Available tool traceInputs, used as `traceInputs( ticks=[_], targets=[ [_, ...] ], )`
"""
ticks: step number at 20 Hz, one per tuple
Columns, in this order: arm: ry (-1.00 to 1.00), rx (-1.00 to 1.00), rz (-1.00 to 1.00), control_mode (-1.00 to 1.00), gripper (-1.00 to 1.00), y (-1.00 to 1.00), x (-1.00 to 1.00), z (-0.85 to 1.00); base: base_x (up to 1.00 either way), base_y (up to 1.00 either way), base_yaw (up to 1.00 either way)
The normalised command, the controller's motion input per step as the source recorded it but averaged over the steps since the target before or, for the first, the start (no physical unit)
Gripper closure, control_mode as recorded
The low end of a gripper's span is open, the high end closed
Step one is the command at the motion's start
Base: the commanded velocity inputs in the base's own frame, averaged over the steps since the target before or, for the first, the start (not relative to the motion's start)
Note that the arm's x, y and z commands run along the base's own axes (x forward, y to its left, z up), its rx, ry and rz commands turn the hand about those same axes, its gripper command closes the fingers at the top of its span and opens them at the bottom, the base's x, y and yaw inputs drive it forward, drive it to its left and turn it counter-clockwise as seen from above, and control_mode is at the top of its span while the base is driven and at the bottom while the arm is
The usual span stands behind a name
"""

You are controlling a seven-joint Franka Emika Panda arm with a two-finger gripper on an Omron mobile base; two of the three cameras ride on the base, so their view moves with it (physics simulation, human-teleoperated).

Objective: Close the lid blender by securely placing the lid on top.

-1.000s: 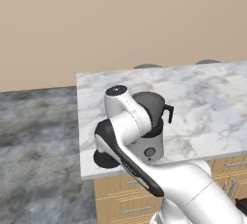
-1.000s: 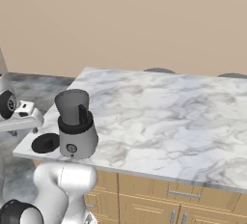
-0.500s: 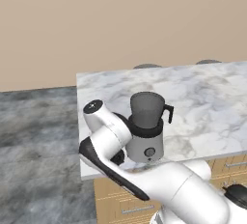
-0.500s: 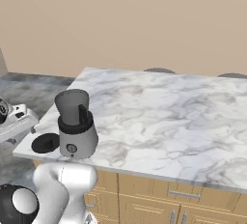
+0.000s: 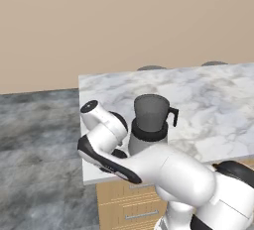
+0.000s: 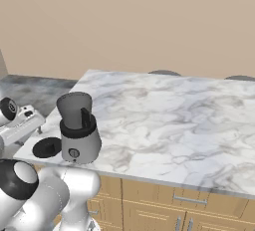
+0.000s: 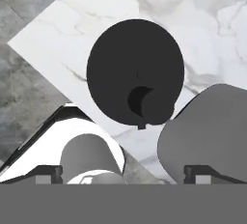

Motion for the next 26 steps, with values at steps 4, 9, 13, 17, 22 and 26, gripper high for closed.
traceInputs(
  ticks=[4, 9, 13, 17, 22, 26],
  targets=[
    [0.03, 0.0, 0.01, -1.0, -1.0, 0.0, 0.16, -0.31, 0.0, 0.0, 0.0],
    [0.0, 0.0, 0.0, -1.0, -1.0, -0.09, 0.18, -0.24, 0.0, 0.0, 0.0],
    [0.0, 0.0, 0.0, -1.0, -1.0, -0.03, 0.23, -0.08, 0.0, 0.0, 0.0],
    [0.0, -0.02, 0.0, -1.0, -1.0, 0.0, 0.15, -0.09, 0.0, 0.0, 0.0],
    [0.04, -0.02, 0.0, -1.0, -1.0, 0.0, 0.19, -0.16, 0.0, 0.0, 0.0],
    [0.07, 0.0, 0.0, -1.0, -1.0, 0.0, 0.17, -0.21, 0.0, 0.0, 0.0]
  ],
)
